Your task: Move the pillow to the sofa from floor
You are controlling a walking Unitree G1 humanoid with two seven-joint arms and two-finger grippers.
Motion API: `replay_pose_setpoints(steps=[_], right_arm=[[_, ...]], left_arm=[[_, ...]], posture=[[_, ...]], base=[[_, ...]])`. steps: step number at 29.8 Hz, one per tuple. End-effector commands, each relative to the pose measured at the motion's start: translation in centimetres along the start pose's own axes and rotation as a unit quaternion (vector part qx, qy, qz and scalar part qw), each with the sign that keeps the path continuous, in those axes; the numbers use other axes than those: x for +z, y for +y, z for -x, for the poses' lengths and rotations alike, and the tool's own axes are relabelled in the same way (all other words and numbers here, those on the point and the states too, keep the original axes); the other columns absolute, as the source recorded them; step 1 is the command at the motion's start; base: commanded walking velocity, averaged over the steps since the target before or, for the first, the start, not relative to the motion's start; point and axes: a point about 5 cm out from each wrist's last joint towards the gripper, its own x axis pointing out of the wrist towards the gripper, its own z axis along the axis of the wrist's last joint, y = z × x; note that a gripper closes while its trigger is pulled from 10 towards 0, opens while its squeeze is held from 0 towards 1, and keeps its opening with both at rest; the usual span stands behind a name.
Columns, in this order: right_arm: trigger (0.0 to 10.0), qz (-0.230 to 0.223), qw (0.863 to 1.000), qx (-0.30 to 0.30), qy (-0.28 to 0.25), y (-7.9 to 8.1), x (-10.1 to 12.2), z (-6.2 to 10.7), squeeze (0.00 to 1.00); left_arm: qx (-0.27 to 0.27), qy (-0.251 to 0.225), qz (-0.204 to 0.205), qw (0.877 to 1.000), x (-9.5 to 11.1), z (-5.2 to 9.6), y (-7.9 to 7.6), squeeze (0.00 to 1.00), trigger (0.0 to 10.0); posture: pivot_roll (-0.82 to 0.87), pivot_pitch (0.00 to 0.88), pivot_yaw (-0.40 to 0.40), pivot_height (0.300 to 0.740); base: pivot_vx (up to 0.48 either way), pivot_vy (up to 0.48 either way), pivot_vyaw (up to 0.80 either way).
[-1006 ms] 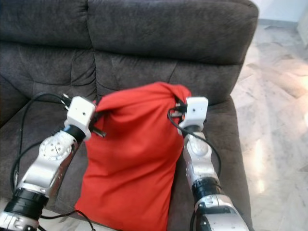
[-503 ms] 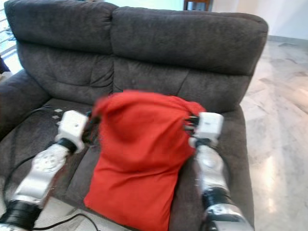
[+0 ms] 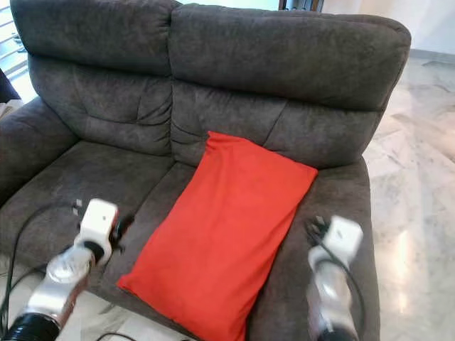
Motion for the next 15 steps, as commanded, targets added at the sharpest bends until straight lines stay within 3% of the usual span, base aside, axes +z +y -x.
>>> replay_pose_setpoints(steps=[1,2,6,8,11,15], right_arm=[[10.0,0.003,1.0,-0.011,0.021,-0.2,-0.8,0.2,0.0],[10.0,0.006,0.998,-0.041,0.05,-1.9,-2.7,1.2,0.0],[10.0,0.008,0.988,-0.116,0.1,-5.4,-5.8,3.2,0.0],[10.0,0.012,0.987,-0.124,0.106,-5.8,-6.2,3.5,0.0],[10.0,0.03,0.98,-0.145,0.13,-7.2,-7.5,4.5,0.0],[10.0,0.017,0.986,-0.087,0.139,-6.3,-8.0,4.7,0.0]], left_arm=[[0.003,0.017,-0.005,1.0,-1.0,0.2,0.1,0.0,10.0],[0.003,0.067,0.005,0.998,-3.1,0.6,-0.3,0.0,10.0],[-0.013,0.132,-0.018,0.991,-5.9,1.4,-1.4,0.0,10.0],[-0.017,0.141,-0.018,0.99,-6.3,1.5,-1.6,0.0,10.0],[-0.035,0.191,-0.024,0.981,-8.6,2.6,-2.8,0.0,10.0],[-0.038,0.238,-0.004,0.971,-10.8,4.0,-3.9,0.0,10.0]], posture=[[0.09,0.114,0.075,0.74],[0.08,0.095,0.079,0.74],[0.06,0.063,0.085,0.74],[0.05,0.05,0.087,0.74],[0.03,0.017,0.087,0.74],[0.02,0.0,0.076,0.74]], base=[[0.0,0.0,0.0],[0.0,0.0,0.0],[0.0,0.0,0.0],[0.0,0.0,0.0],[0.0,0.0,0.0],[0.0,0.0,0.0]])
